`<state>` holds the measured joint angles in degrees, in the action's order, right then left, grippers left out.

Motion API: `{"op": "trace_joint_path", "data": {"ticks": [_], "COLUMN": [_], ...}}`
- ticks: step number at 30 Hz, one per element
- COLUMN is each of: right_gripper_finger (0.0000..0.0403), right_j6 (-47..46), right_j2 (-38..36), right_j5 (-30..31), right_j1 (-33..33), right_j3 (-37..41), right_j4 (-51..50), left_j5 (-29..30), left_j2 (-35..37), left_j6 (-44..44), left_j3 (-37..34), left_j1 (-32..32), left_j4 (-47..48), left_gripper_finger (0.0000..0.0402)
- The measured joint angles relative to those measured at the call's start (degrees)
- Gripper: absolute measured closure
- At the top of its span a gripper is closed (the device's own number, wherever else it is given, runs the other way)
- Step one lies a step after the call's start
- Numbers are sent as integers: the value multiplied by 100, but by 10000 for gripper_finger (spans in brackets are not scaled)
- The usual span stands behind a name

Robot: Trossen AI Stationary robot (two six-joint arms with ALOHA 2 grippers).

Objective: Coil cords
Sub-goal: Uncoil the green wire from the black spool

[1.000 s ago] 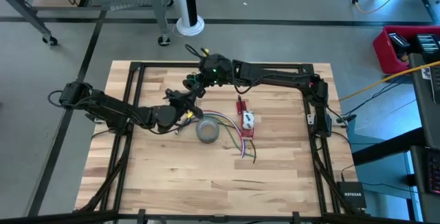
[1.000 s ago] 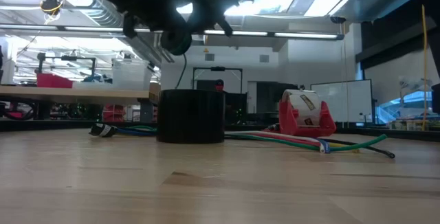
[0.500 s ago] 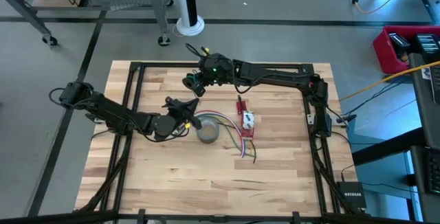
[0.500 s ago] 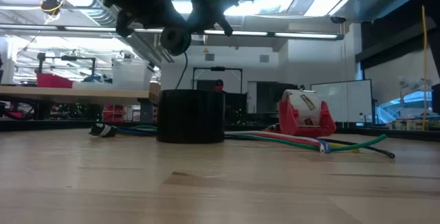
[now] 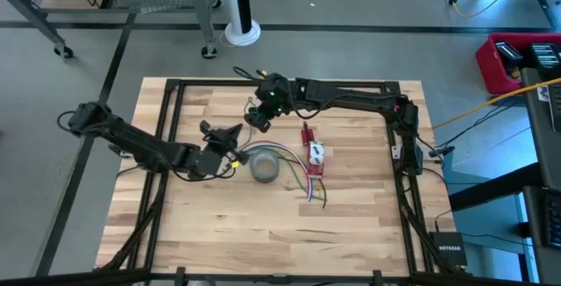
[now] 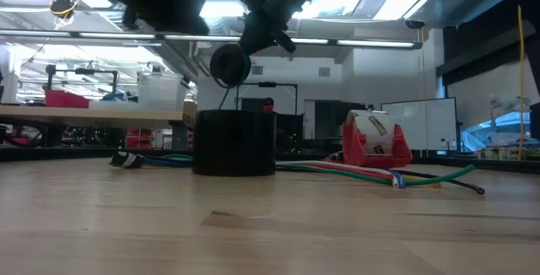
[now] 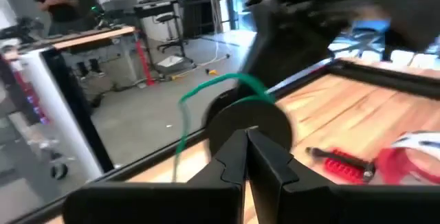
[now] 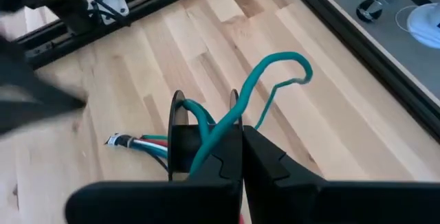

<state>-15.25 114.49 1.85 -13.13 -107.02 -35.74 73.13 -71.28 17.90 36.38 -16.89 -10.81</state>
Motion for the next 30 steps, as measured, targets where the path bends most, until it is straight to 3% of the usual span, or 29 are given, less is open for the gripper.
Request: {"op": "trace_joint_path", "data": {"ticks": [3,10,13,18,26,30], "right_gripper_finger": [402,402,402,402,402,402], "right_j6": [38,2,-51,-280,-1046,-1582], "right_j2": [-55,-417,-742,-1461,-2706,-3244], "right_j5": [-154,-575,-576,-586,-642,-595], "right_j1": [-2,-2,-2,-2,-2,-2], "right_j3": [2,2,2,4,10,455], "right_j4": [-57,-336,-624,-1046,-2101,-2421], "left_j5": [323,396,529,670,677,677], "left_j2": [403,1855,2431,2937,2989,2989], "left_j6": [1094,4306,5227,4977,4807,4848], "left_j3": [-67,-587,-772,-885,-885,-885], "left_j1": [-84,-668,-985,-1292,-1390,-1390], "left_j4": [1285,4826,5701,5826,5816,5816], "left_gripper_finger": [400,400,399,400,397,397]}}
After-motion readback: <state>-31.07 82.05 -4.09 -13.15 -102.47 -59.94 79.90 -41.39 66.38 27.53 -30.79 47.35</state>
